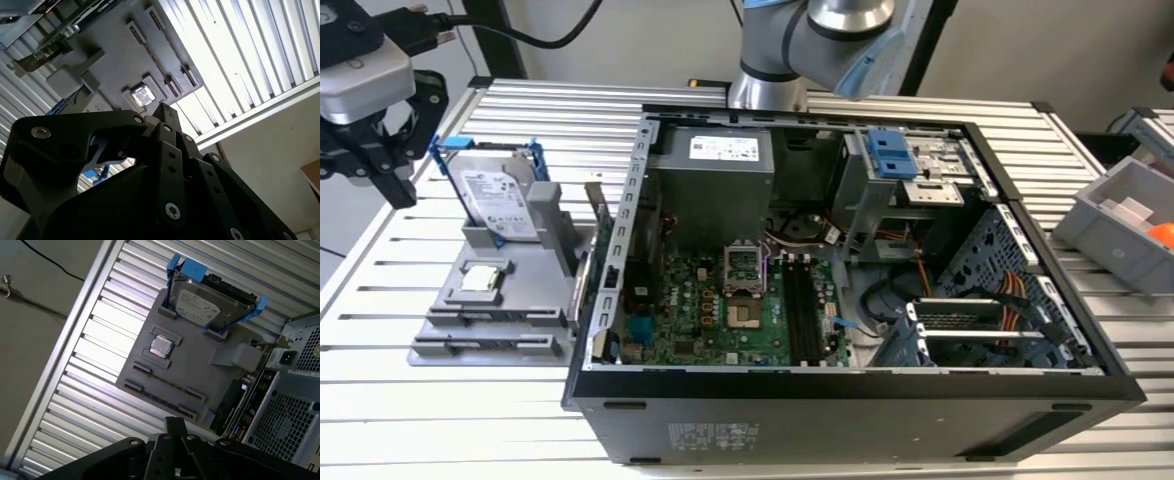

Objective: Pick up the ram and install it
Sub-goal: 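Pick up the ram and move it above insertion slot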

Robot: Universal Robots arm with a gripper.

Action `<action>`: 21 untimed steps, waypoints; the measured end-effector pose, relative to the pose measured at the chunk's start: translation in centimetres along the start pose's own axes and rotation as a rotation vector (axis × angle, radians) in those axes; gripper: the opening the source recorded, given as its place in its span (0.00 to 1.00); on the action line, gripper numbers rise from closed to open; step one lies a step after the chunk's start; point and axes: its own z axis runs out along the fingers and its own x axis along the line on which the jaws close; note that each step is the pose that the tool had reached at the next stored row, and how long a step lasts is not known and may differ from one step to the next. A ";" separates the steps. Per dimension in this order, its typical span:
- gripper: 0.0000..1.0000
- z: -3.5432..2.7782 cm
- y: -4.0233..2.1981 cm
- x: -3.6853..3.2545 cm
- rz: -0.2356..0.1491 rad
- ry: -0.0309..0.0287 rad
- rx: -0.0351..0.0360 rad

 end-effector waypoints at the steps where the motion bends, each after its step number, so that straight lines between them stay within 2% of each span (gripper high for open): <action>1: 0.00 0.00 0.00 0.00 -0.007 0.0003 -0.0001; 10: 0.00 0.00 0.00 -0.01 -0.090 0.0039 -0.0011; 21: 0.00 0.00 -0.04 -0.08 -0.214 0.0093 -0.0028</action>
